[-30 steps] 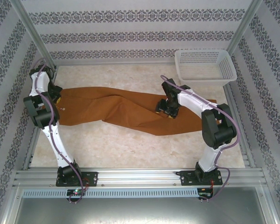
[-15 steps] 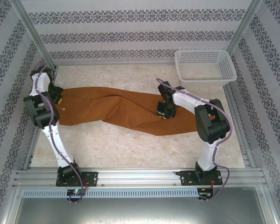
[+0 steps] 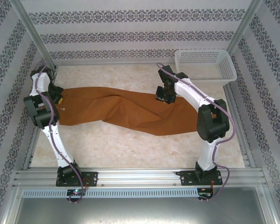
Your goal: Roll up the long pants
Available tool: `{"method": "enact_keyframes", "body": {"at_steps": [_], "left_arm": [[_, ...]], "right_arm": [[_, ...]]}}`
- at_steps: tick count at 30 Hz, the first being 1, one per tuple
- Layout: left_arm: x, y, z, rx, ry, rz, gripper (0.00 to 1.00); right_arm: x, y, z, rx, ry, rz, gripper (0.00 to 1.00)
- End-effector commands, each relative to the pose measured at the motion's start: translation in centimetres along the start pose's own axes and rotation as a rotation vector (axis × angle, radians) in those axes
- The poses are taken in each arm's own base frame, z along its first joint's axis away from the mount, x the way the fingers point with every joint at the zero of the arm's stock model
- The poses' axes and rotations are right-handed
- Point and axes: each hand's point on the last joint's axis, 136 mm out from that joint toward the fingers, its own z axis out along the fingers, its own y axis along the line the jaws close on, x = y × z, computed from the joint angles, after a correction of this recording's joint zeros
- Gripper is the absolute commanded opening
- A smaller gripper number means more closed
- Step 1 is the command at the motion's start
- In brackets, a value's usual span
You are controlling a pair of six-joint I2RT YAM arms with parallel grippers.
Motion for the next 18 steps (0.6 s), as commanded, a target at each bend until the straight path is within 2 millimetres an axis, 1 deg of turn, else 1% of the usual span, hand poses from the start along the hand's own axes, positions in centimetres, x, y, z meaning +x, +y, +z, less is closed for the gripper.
{"method": "enact_keyframes", "body": {"at_steps": [1,2,6,9,12,18], "left_arm": [[-0.2,0.4,-1.4,0.016,-0.012,-0.007,0.0],[-0.2,0.3,-1.3,0.019,-0.01,-0.007,0.0],[-0.1,0.1,-1.3,0.03,-0.006,-0.01,0.0],[0.0,0.0,-1.2,0.04,-0.001,-0.014,0.0],[0.1,0.1,-1.0,0.036,0.006,-0.013,0.0],[0.3,0.2,-0.8,0.032,0.011,-0.013,0.0]], "right_arm": [[2.0,-2.7,-0.1,0.054,0.065,0.033,0.72],[2.8,-3.1,0.2,0.028,0.078,0.067,0.76],[5.6,-4.8,1.5,-0.043,0.103,0.167,0.76],[7.3,-5.4,2.6,-0.068,0.125,0.208,0.76],[7.9,-5.6,3.2,-0.08,0.135,0.225,0.75],[7.6,-4.6,3.8,-0.098,0.14,0.218,0.73]]}}
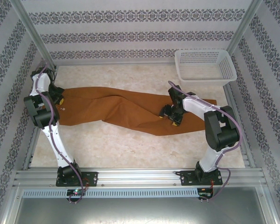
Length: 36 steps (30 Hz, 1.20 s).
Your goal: Roll up the long pants
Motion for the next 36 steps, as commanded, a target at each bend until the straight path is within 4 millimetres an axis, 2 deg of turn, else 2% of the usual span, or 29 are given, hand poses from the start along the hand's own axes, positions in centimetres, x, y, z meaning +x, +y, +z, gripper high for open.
{"method": "enact_keyframes", "body": {"at_steps": [1,6,11,13,15,17,18,19,20,24,30,33,36], "left_arm": [[-0.4,0.3,-1.4,0.021,-0.022,-0.012,0.0],[-0.4,0.2,-1.4,0.024,-0.025,-0.013,0.0],[-0.4,0.1,-1.3,0.024,-0.022,-0.013,0.0],[-0.4,0.2,-1.4,0.023,-0.022,-0.013,0.0],[-0.5,0.2,-1.4,0.021,-0.026,-0.011,0.0],[-0.5,0.2,-1.5,0.021,-0.026,-0.011,0.0],[-0.5,0.2,-1.5,0.021,-0.028,-0.01,0.0],[-0.5,0.2,-1.5,0.022,-0.028,-0.011,0.0],[-0.5,0.2,-1.5,0.022,-0.028,-0.01,0.0],[-0.5,0.2,-1.5,0.02,-0.026,-0.013,0.0],[-0.4,0.3,-1.7,0.019,-0.026,-0.011,0.0],[-0.5,0.3,-1.9,0.017,-0.029,-0.009,0.0],[-0.5,0.3,-2.1,0.017,-0.031,-0.007,0.0]], "right_arm": [[-0.3,2.2,-0.3,-0.061,-0.012,-0.008,0.73],[-0.8,3.3,-0.2,-0.068,-0.016,-0.021,0.72],[-1.1,3.6,1.3,-0.065,0.0,-0.016,0.67],[-1.1,3.6,2.0,-0.058,0.009,-0.017,0.57],[-1.0,3.6,2.4,-0.05,0.017,-0.019,0.52],[-1.0,3.8,2.5,-0.047,0.017,-0.026,0.4],[-1.1,3.8,2.5,-0.045,0.015,-0.028,0.27],[-1.2,3.9,2.3,-0.044,0.011,-0.032,0.1],[-1.3,4.1,2.1,-0.043,0.008,-0.038,0.01],[-2.6,5.2,-0.1,-0.034,-0.034,-0.084,0.0],[-5.9,7.7,-3.6,-0.051,-0.079,-0.142,0.0],[-7.7,8.5,-4.1,-0.035,-0.073,-0.169,0.0],[-9.6,8.9,-3.7,-0.03,-0.076,-0.175,0.0]]}}
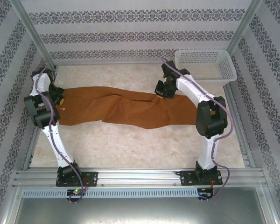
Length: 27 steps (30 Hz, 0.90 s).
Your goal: Roll up the long pants
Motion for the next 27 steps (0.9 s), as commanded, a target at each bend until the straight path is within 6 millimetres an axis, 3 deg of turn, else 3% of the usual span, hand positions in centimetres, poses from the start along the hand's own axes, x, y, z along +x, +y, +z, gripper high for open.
{"method": "enact_keyframes", "body": {"at_steps": [1,4,5,6,7,9,10,12,14,17,21,27], "left_arm": [[-0.5,0.4,-2.3,0.015,-0.033,-0.007,0.0],[-0.5,0.4,-2.5,0.016,-0.036,-0.006,0.0],[-0.5,0.4,-2.6,0.016,-0.036,-0.005,0.0],[-0.5,0.4,-2.6,0.015,-0.035,-0.006,0.0],[-0.5,0.4,-2.7,0.017,-0.036,-0.005,0.0],[-0.3,0.4,-2.8,0.014,-0.03,-0.001,0.0],[-0.3,0.5,-2.9,0.013,-0.03,0.001,0.0],[-0.1,0.4,-3.2,0.023,-0.026,0.01,0.0],[0.3,0.3,-3.8,0.052,-0.026,0.017,0.0],[1.5,-0.8,-4.8,0.16,-0.021,0.039,0.0],[4.2,-1.9,-5.1,0.283,0.003,0.081,0.0],[8.9,-3.0,-1.2,0.239,0.084,0.226,0.0]], "right_arm": [[-0.6,-2.1,1.5,0.075,0.062,-0.017,0.0],[-2.1,-2.5,2.6,0.09,0.058,-0.022,0.0],[-2.6,-2.7,2.9,0.095,0.06,-0.025,0.19],[-2.8,-2.9,3.0,0.106,0.064,-0.03,0.45],[-3.0,-3.5,2.9,0.135,0.069,-0.033,0.62],[-3.4,-4.5,1.7,0.175,0.055,-0.056,0.66],[-3.5,-4.9,0.7,0.188,0.035,-0.068,0.65],[-3.7,-5.9,-1.7,0.205,-0.01,-0.083,0.51],[-3.6,-7.5,-4.5,0.245,-0.067,-0.097,0.0],[-2.3,-10.9,-6.3,0.326,-0.075,-0.112,0.0],[-0.2,-15.6,-5.3,0.454,0.023,-0.104,0.0],[1.6,-18.2,-2.6,0.502,0.11,-0.106,0.0]]}}
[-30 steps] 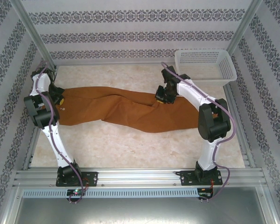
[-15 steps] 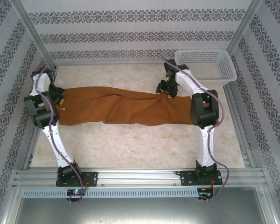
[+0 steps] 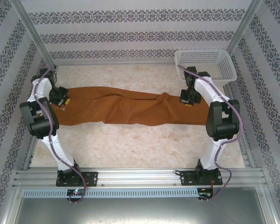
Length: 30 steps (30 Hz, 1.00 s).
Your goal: Roll up the long pants
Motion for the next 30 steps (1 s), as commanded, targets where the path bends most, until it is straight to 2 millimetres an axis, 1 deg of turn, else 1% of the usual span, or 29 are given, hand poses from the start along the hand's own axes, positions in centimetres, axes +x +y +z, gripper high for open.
{"method": "enact_keyframes", "body": {"at_steps": [1,3,5,8,10,14,17,19,22,26,29,30], "left_arm": [[2.0,-1.3,3.9,-0.003,0.07,0.091,0.0],[2.4,-1.2,5.6,-0.031,0.097,0.082,0.0],[2.2,-0.9,7.0,-0.055,0.117,0.061,0.0],[1.4,-0.1,8.4,-0.124,0.118,0.05,0.0],[0.8,0.7,8.7,-0.18,0.106,0.049,0.0],[-1.0,2.4,8.4,-0.297,0.064,0.036,0.0],[-2.0,3.4,8.2,-0.314,0.06,0.001,0.0],[-2.5,4.1,8.1,-0.316,0.059,-0.023,0.0],[-3.0,5.1,7.7,-0.328,0.055,-0.044,0.0],[-3.4,6.0,7.4,-0.336,0.05,-0.061,0.0],[-3.6,6.1,7.3,-0.33,0.049,-0.072,0.0],[-3.6,6.0,7.3,-0.326,0.049,-0.073,0.0]], "right_arm": [[0.8,-0.9,2.3,0.075,0.065,-0.058,0.0],[0.9,-1.0,3.4,0.093,0.093,-0.073,0.0],[1.0,-1.2,4.1,0.109,0.109,-0.082,0.0],[1.1,-1.8,4.9,0.137,0.127,-0.094,0.0],[1.3,-2.6,5.6,0.167,0.153,-0.099,0.0],[1.7,-5.0,6.6,0.238,0.197,-0.087,0.0],[2.0,-6.7,7.3,0.261,0.221,-0.057,0.0],[1.8,-7.7,7.1,0.272,0.216,-0.035,0.0],[1.4,-9.5,6.9,0.284,0.215,0.008,0.0],[1.6,-11.9,6.8,0.307,0.22,0.052,0.0],[2.1,-13.6,6.7,0.324,0.22,0.088,0.0],[2.3,-13.9,6.7,0.317,0.224,0.101,0.0]]}}
